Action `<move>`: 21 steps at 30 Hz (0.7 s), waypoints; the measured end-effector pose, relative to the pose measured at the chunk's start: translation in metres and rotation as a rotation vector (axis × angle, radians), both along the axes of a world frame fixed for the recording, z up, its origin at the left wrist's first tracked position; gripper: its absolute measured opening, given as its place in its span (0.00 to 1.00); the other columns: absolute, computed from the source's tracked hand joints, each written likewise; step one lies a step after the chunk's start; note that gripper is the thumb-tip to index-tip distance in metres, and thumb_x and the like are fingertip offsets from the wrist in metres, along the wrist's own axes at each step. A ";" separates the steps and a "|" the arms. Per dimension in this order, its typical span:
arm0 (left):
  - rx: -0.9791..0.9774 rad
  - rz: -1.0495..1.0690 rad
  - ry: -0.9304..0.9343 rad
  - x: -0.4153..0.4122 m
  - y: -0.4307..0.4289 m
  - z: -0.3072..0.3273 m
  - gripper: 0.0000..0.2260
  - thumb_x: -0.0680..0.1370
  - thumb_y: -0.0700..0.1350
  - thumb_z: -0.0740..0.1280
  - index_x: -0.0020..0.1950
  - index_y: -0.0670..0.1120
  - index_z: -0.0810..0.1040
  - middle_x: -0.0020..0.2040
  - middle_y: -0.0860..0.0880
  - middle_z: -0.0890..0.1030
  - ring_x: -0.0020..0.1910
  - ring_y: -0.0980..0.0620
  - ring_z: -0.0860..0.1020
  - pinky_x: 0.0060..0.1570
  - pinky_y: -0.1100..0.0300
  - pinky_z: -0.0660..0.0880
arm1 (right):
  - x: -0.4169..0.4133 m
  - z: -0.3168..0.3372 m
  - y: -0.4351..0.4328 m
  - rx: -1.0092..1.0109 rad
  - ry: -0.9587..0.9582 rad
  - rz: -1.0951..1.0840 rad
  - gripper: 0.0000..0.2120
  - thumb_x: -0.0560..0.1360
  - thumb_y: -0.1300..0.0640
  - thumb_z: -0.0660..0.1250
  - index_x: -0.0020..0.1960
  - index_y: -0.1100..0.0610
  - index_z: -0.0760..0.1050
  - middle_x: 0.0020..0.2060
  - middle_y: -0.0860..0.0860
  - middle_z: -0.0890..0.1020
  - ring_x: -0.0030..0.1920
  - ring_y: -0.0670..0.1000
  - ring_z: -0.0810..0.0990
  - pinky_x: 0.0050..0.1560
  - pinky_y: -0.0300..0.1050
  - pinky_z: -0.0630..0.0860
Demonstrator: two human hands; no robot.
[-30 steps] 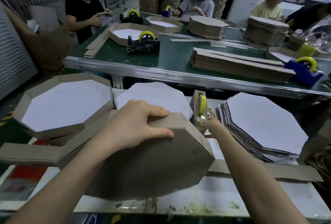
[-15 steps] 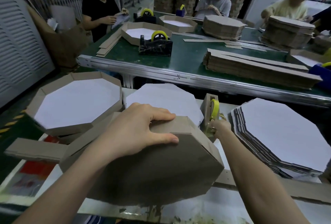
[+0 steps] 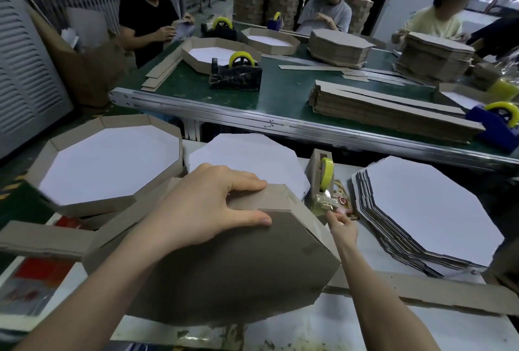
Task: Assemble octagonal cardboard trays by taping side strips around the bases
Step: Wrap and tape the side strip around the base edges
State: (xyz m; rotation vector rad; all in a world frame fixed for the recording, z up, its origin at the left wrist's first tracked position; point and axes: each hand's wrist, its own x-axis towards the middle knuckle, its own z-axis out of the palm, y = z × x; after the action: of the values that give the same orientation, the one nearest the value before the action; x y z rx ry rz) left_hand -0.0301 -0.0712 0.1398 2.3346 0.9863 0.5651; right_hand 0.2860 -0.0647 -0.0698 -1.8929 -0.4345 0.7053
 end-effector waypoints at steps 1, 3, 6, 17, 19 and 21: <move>-0.004 0.005 0.001 0.000 0.000 0.000 0.23 0.67 0.63 0.72 0.61 0.59 0.80 0.54 0.81 0.63 0.58 0.69 0.68 0.54 0.78 0.63 | 0.002 -0.002 -0.001 -0.006 -0.011 0.010 0.11 0.79 0.62 0.66 0.54 0.71 0.79 0.68 0.59 0.75 0.68 0.56 0.73 0.53 0.39 0.67; -0.011 0.012 0.011 0.001 0.000 0.000 0.23 0.68 0.63 0.72 0.61 0.60 0.79 0.55 0.81 0.63 0.59 0.68 0.68 0.55 0.77 0.63 | 0.005 -0.009 -0.009 -0.040 -0.028 0.041 0.11 0.80 0.64 0.66 0.54 0.72 0.79 0.62 0.61 0.79 0.60 0.56 0.78 0.47 0.40 0.70; 0.005 0.009 0.026 0.001 0.000 -0.002 0.23 0.69 0.63 0.72 0.62 0.61 0.79 0.56 0.80 0.62 0.60 0.67 0.67 0.57 0.75 0.62 | 0.002 -0.017 -0.020 -0.127 -0.023 0.183 0.08 0.80 0.63 0.66 0.53 0.68 0.80 0.53 0.64 0.82 0.47 0.54 0.78 0.43 0.44 0.73; 0.044 0.031 0.011 -0.004 0.004 -0.004 0.25 0.70 0.60 0.73 0.66 0.59 0.76 0.61 0.65 0.77 0.53 0.70 0.69 0.48 0.79 0.65 | -0.038 0.130 0.019 -0.013 -0.307 0.675 0.34 0.80 0.57 0.67 0.80 0.52 0.53 0.38 0.50 0.86 0.36 0.46 0.80 0.41 0.45 0.79; 0.029 0.011 0.016 -0.006 0.004 -0.004 0.27 0.71 0.58 0.72 0.69 0.60 0.72 0.60 0.64 0.77 0.54 0.69 0.70 0.47 0.79 0.66 | -0.054 0.166 0.011 0.092 -0.374 0.700 0.33 0.80 0.57 0.67 0.80 0.53 0.55 0.36 0.48 0.86 0.35 0.51 0.76 0.39 0.48 0.79; -0.004 -0.001 0.010 -0.008 0.003 -0.004 0.30 0.71 0.57 0.72 0.71 0.60 0.66 0.58 0.64 0.76 0.56 0.64 0.73 0.48 0.73 0.68 | -0.072 0.198 0.000 0.179 -0.400 0.767 0.28 0.80 0.57 0.67 0.77 0.52 0.62 0.37 0.48 0.86 0.30 0.46 0.72 0.29 0.36 0.71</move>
State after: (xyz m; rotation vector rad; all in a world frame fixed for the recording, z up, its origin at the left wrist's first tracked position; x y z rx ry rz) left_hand -0.0381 -0.0683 0.1356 2.3367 0.9893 0.5515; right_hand 0.2137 -0.0645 0.1282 -1.6712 -1.4750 0.7309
